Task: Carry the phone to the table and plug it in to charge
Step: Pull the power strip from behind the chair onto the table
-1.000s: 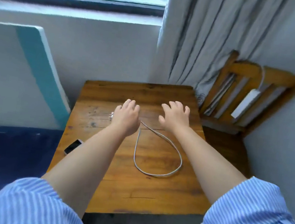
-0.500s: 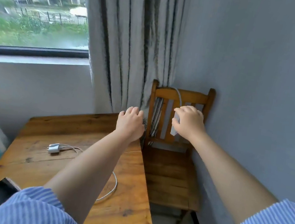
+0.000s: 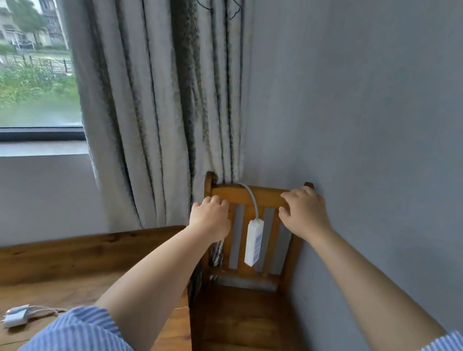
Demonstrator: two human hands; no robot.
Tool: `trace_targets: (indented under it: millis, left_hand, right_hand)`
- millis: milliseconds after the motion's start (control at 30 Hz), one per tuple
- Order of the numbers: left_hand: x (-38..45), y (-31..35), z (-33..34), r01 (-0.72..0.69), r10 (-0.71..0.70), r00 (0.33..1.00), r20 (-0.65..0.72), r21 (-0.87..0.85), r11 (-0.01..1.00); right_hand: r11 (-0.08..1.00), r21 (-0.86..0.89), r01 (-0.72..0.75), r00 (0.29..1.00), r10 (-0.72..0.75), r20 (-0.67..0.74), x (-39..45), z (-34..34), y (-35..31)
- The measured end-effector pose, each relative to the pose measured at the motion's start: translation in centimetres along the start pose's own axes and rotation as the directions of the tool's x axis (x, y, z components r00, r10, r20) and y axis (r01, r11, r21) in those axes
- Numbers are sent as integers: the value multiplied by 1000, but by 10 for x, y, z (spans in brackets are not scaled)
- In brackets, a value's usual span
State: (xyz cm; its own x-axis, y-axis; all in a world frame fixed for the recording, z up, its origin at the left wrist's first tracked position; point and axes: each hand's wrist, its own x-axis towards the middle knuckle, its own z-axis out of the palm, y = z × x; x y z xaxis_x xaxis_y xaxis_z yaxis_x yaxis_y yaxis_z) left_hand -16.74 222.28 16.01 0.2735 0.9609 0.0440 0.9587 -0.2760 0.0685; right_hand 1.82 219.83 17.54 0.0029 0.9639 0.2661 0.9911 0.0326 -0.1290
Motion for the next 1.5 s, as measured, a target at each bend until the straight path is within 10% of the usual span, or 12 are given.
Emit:
trace_targets:
  millis: [867, 1500]
  left_hand:
    - [209, 49, 96, 233, -143, 904, 403, -184, 955]
    - [219, 61, 116, 503, -447, 859, 249, -570, 650]
  right_hand:
    - [994, 89, 63, 877, -98, 471, 206, 144, 87]
    - [995, 42, 87, 808, -95, 581, 224, 132, 85]
